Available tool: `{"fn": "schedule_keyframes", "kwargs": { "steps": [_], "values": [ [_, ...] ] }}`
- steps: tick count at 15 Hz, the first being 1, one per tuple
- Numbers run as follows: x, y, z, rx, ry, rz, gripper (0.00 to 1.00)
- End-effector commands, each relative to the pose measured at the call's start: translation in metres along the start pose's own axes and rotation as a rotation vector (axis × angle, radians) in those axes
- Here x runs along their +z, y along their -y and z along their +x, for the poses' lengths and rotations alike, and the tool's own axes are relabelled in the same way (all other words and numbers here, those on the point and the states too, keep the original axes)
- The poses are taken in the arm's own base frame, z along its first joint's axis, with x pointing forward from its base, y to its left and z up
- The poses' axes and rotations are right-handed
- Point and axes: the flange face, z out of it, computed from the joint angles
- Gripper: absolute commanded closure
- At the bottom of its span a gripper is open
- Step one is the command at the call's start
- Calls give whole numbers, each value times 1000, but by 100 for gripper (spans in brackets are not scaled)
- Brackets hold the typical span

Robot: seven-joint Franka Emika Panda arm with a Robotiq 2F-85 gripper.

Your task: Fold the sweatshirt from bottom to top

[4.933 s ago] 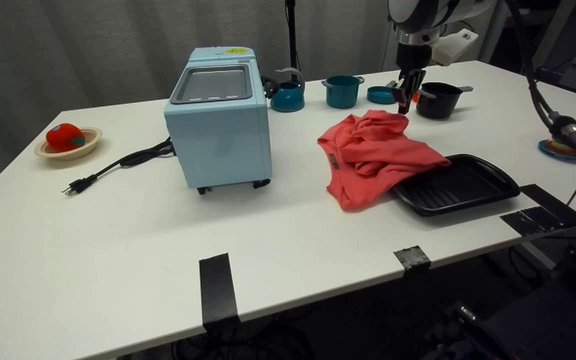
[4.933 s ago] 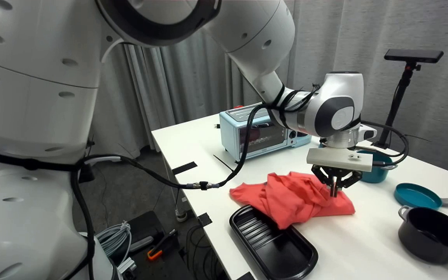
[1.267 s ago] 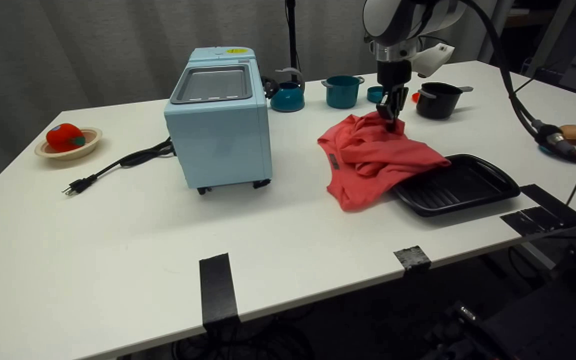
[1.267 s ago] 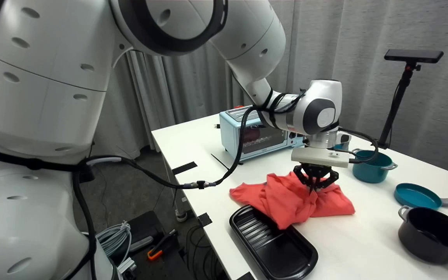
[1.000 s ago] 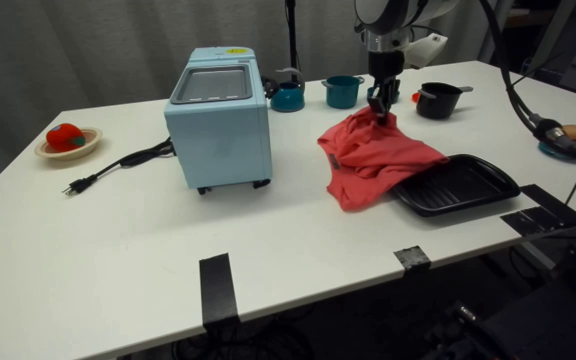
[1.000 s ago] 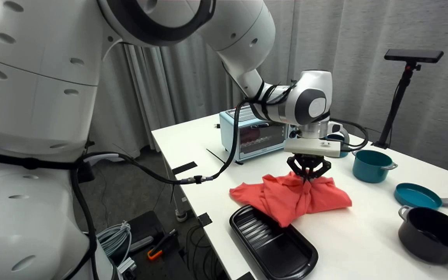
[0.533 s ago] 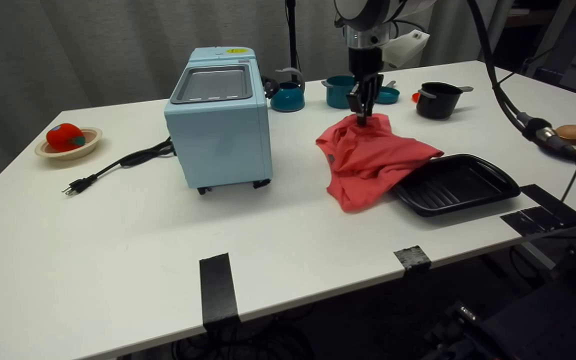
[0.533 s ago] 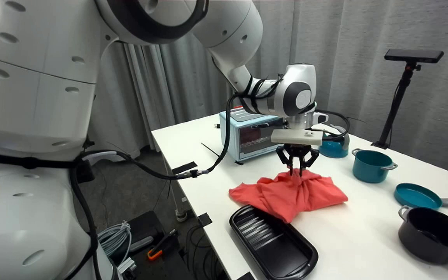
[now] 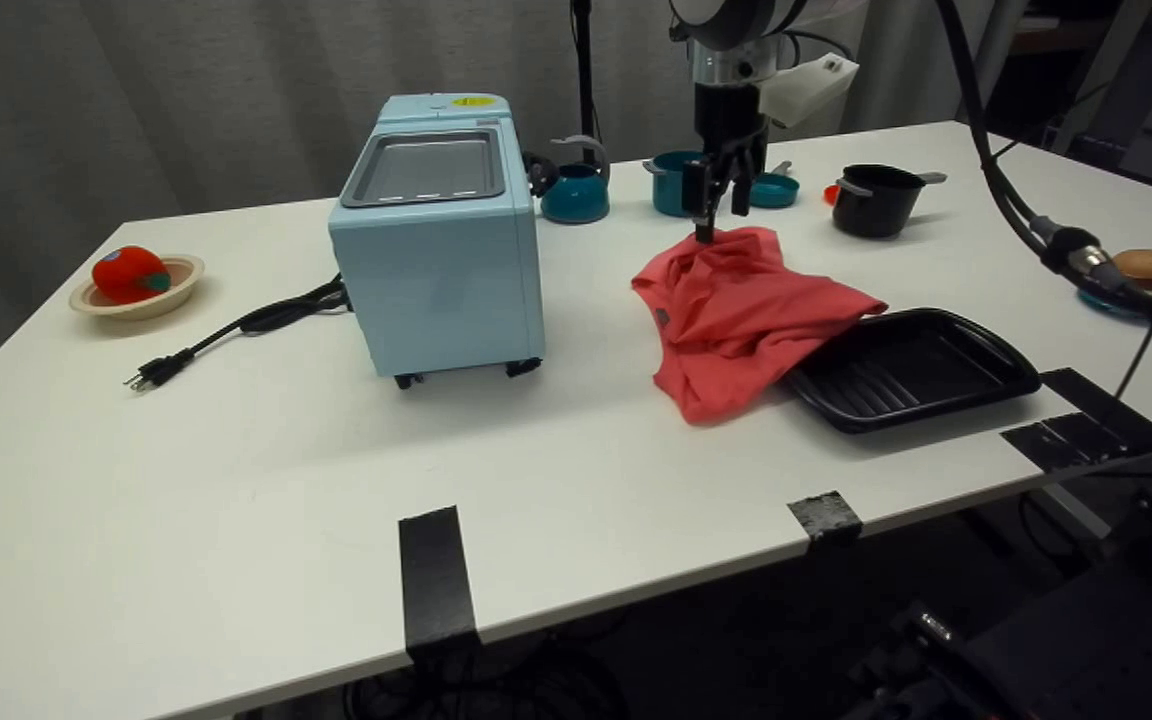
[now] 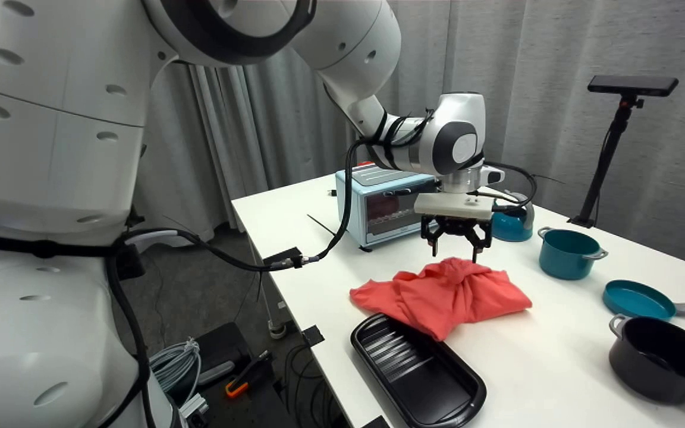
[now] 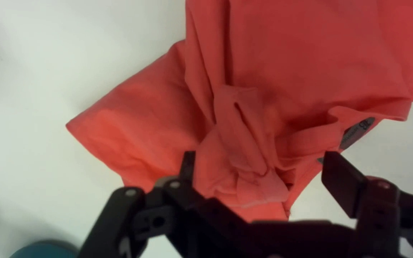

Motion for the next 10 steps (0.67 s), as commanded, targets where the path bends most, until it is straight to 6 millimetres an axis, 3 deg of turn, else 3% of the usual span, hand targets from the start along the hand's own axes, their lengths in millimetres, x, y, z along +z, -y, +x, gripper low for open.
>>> {"fn": "schedule_keyframes", "kwargs": {
  "steps": [1, 8, 9, 10],
  "values": [
    [-38, -2, -28, 13, -26, -2, 0],
    [-107, 0, -109, 52, -81, -49, 0],
    [-87, -5, -74, 45, -55, -43, 0],
    [-96, -4, -85, 53, -61, -48, 0]
  ]
}}
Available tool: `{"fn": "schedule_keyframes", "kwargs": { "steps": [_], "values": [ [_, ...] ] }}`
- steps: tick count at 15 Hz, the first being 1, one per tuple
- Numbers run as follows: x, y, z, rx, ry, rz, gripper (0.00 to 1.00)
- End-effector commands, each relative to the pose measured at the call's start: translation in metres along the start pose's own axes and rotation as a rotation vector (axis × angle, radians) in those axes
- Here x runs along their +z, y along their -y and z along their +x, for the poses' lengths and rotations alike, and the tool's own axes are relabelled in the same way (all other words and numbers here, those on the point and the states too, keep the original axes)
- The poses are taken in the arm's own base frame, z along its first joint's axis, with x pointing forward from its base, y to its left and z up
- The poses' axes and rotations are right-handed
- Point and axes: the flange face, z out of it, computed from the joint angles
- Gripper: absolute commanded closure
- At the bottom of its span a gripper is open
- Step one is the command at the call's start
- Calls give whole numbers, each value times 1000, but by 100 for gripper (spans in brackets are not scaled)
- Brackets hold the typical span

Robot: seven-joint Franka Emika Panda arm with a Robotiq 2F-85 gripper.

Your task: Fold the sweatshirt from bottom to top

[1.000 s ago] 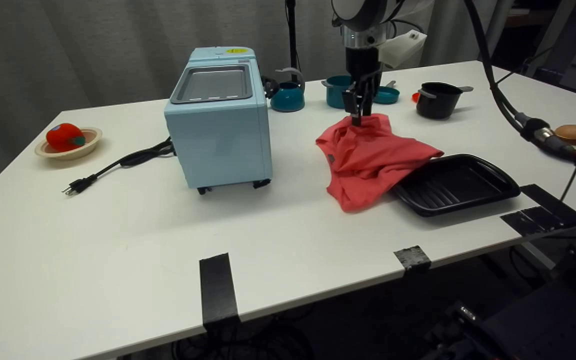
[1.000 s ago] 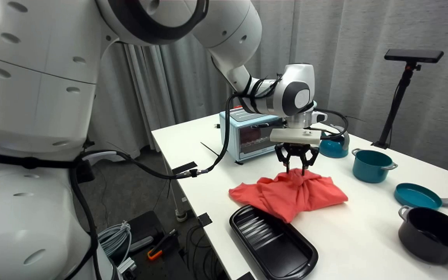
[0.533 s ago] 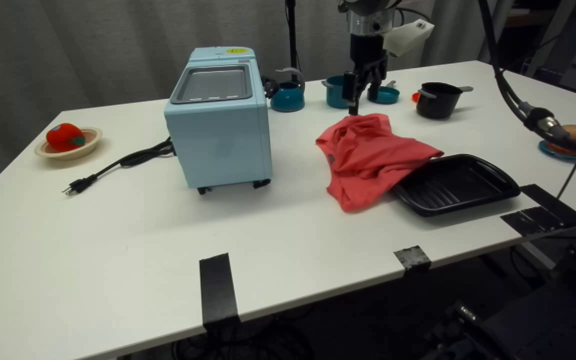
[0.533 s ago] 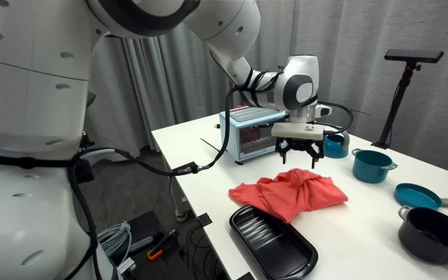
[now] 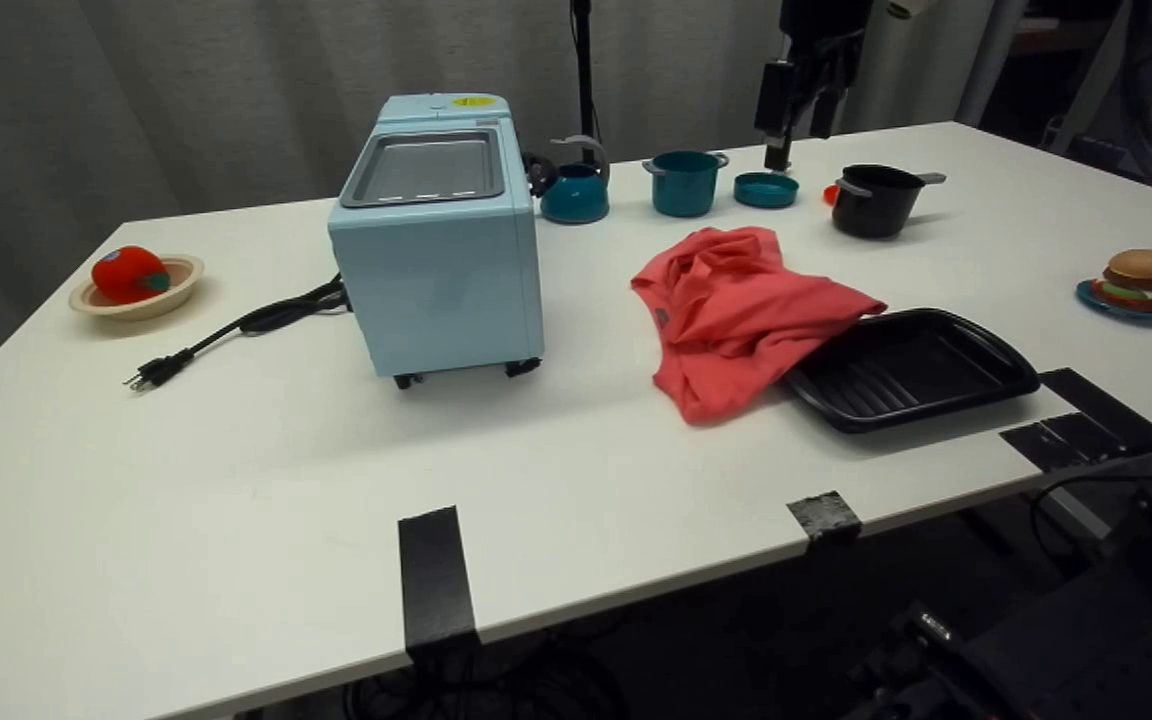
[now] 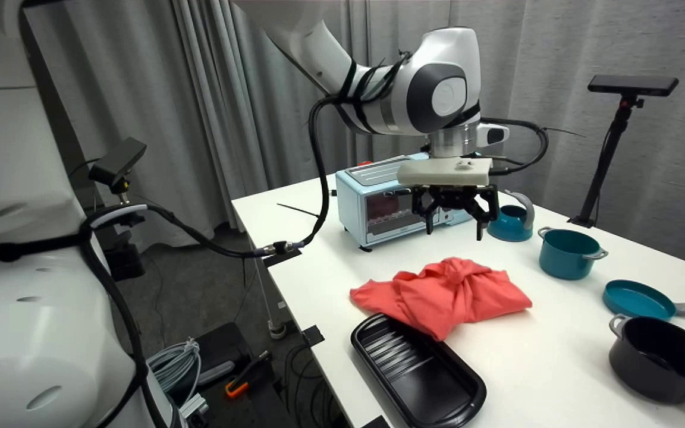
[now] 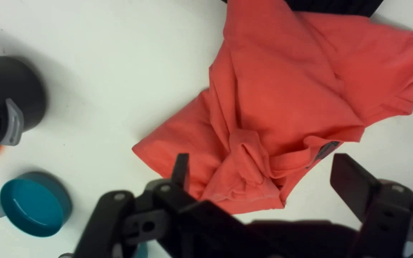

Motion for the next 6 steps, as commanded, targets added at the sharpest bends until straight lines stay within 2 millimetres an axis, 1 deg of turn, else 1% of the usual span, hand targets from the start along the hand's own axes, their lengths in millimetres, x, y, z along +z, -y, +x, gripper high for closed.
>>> {"fn": "schedule_keyframes", "kwargs": {
  "steps": [1, 3, 6],
  "values": [
    [-7, 0, -7, 4, -3, -3, 0],
    [-11, 2, -15, 6, -6, -4, 0],
    [-9, 4, -17, 5, -1, -2, 0]
  ]
}}
